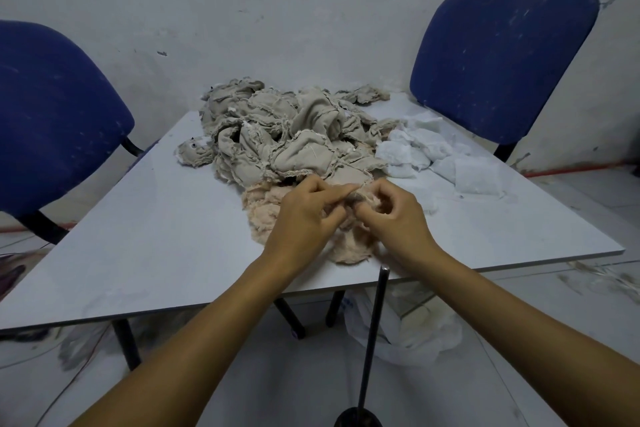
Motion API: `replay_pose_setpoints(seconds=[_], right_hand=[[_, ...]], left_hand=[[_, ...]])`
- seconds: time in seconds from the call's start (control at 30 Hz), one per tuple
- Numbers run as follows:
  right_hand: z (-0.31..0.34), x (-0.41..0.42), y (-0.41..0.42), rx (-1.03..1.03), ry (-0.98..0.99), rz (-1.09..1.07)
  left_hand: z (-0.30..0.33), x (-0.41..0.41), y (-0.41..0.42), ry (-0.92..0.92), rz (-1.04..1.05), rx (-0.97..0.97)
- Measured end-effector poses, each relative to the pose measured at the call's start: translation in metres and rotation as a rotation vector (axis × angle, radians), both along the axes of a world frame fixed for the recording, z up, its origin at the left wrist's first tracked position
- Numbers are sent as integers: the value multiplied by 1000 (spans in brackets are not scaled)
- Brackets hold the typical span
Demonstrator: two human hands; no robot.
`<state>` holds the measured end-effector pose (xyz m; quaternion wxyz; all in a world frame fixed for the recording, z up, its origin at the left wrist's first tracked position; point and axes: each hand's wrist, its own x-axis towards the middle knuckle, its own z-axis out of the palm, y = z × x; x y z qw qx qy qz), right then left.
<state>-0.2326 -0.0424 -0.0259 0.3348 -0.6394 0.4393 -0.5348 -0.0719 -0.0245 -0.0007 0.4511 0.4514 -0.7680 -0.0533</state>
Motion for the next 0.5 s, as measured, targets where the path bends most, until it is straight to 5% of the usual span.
replay_pose_setpoints(seconds=[0.23, 0.5], right_hand=[[5, -6, 1, 106, -94, 303], [2, -3, -4, 79, -39, 76]], left_hand=[[3, -1, 0, 77, 26, 8], [6, -1, 2, 206, -60, 42]])
